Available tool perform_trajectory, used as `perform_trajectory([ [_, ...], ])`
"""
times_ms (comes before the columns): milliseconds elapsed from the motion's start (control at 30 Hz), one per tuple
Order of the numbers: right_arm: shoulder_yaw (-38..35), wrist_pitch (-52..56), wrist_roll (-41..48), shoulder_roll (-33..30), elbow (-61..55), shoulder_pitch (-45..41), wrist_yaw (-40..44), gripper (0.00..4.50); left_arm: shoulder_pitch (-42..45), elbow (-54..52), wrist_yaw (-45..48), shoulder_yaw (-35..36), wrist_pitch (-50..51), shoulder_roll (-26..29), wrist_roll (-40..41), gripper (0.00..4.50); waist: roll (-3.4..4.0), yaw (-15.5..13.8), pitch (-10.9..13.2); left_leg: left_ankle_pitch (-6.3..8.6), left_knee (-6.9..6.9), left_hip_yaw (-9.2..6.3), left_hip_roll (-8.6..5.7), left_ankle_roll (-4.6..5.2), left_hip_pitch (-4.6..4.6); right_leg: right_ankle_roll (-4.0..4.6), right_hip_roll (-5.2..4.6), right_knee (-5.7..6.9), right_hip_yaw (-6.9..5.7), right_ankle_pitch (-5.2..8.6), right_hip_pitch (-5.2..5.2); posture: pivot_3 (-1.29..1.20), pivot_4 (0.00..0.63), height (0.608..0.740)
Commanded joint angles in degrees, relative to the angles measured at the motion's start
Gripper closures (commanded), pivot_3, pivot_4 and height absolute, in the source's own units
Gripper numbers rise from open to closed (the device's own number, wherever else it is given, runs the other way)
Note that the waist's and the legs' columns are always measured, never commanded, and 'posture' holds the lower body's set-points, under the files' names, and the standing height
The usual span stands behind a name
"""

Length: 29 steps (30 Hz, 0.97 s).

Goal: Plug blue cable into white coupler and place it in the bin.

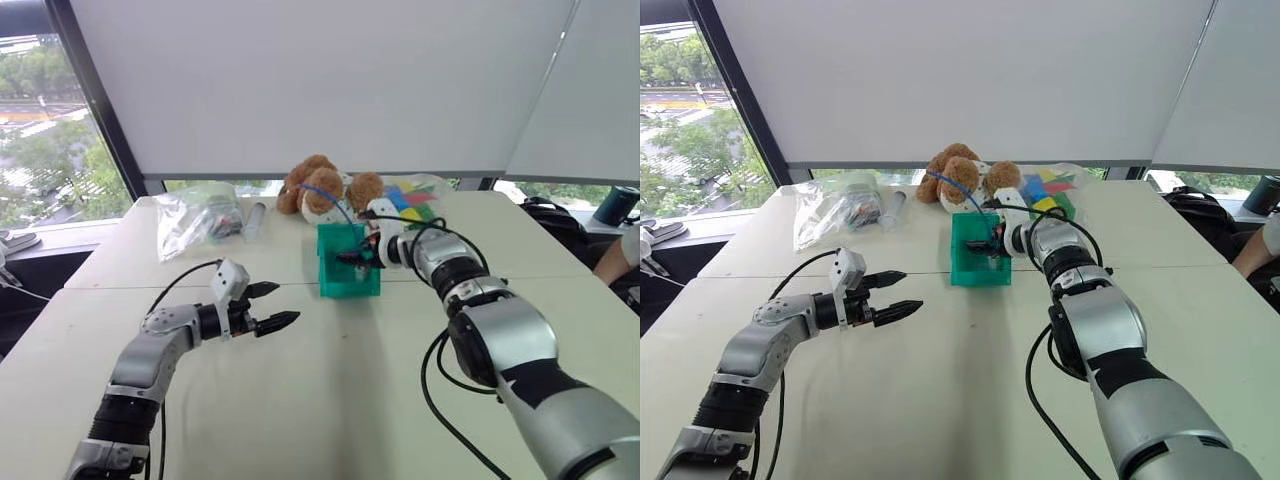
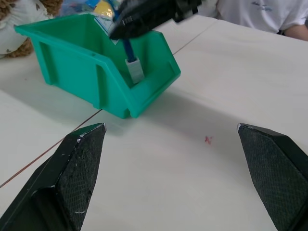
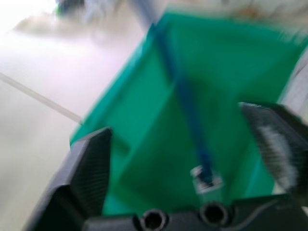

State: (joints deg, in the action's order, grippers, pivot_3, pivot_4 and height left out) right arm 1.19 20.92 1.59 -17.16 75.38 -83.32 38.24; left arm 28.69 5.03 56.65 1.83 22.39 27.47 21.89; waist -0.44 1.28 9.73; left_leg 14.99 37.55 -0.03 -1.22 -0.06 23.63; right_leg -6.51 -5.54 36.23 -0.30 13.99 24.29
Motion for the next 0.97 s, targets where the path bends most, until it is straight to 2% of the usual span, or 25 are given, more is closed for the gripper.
perform_trajectory([
  [33,-3.5,-1.9,1.1,-1.8,-0.7,-4.2,-2.5,0.03,-0.2,-2.6,-0.7,0.7,0.1,0.4,1.0,0.00,0.00,0.0,0.0,-0.01,-0.06,0.00,0.00,-0.02,-0.01,0.00,0.00,0.00,0.00,0.00,0.01,0.00,0.150,0.740],
  [233,-7.6,-1.8,2.0,-6.1,-1.6,-7.3,-3.4,0.03,1.0,-2.1,-1.0,-0.1,0.4,-0.2,1.2,0.00,0.00,-0.2,0.0,-0.03,-0.21,0.00,-0.02,-0.04,-0.01,0.00,-0.01,-0.05,0.00,0.00,0.03,0.00,0.150,0.740],
  [367,-2.4,-2.2,-1.0,-11.2,-9.8,-2.9,10.0,0.03,1.4,-2.8,-0.7,0.6,1.5,0.6,1.8,0.00,0.01,-0.2,0.0,-0.03,-0.23,0.03,-0.04,-0.04,-0.01,0.00,-0.01,-0.09,0.00,0.00,0.03,0.00,0.150,0.740],
  [433,0.3,-0.7,-0.1,-14.6,-22.6,4.9,18.6,0.03,1.2,-3.6,-0.7,1.1,2.2,1.3,2.4,0.00,-0.01,-0.2,0.0,-0.03,-0.24,0.05,-0.03,-0.03,-0.01,0.00,0.01,-0.10,0.00,0.00,0.02,0.00,0.150,0.740],
  [500,-0.9,10.5,7.5,-21.5,-50.4,22.0,25.9,0.03,1.0,-5.0,-1.0,2.4,3.7,2.7,3.5,0.00,-0.17,-0.7,-0.1,-0.02,-0.19,0.03,0.00,-0.01,-0.01,-0.01,0.04,-0.06,-0.01,0.00,-0.02,0.00,0.150,0.740],
  [567,-3.9,18.2,12.6,-26.7,-70.2,35.4,27.3,0.03,0.7,-6.5,-1.2,3.5,5.3,4.2,4.7,0.00,-0.14,-1.3,-0.1,0.02,-0.12,-0.31,0.02,0.05,0.02,-0.02,0.10,-0.05,-0.08,0.01,-0.18,0.00,0.150,0.740],
  [633,-7.5,23.3,16.0,-29.6,-82.2,44.2,26.1,0.03,0.3,-8.2,-1.5,4.5,7.1,5.4,6.1,0.00,0.15,-1.2,0.1,0.03,-0.17,-0.22,0.00,0.07,0.20,-0.03,0.08,-0.04,-0.05,0.02,0.00,0.00,0.150,0.740],
  [700,-10.7,28.2,19.1,-31.2,-89.9,49.7,24.5,0.03,-0.2,-9.7,-1.6,5.3,8.6,6.3,7.2,0.00,0.46,-0.5,0.3,0.02,-0.02,-0.02,-0.04,0.08,0.36,-0.04,-0.01,-0.12,0.01,0.02,0.18,0.00,0.150,0.740],
  [800,-15.1,33.3,22.7,-33.3,-98.3,55.9,22.7,0.03,-1.4,-12.5,-1.7,6.0,10.9,7.8,8.7,0.00,0.40,-0.3,0.3,0.03,0.38,-0.02,0.10,0.10,0.29,-0.03,0.10,-0.02,0.01,0.00,0.06,0.00,0.150,0.740],
  [900,-19.7,37.8,26.4,-34.8,-103.7,59.8,20.7,0.03,-2.6,-14.8,-1.6,6.5,12.8,9.4,10.2,0.00,0.24,-0.6,0.4,0.05,0.39,-0.19,0.18,0.10,-0.38,0.05,0.22,-0.13,-0.07,0.06,-0.74,0.00,0.150,0.740],
  [967,-21.7,40.0,28.7,-34.9,-105.6,60.9,19.3,0.03,-3.1,-15.7,-1.7,6.7,13.6,10.1,11.1,0.00,0.23,-0.7,0.4,0.05,0.41,-0.21,0.18,0.10,-0.39,0.20,0.19,-0.20,-0.07,0.14,-0.82,0.00,0.150,0.740],
])
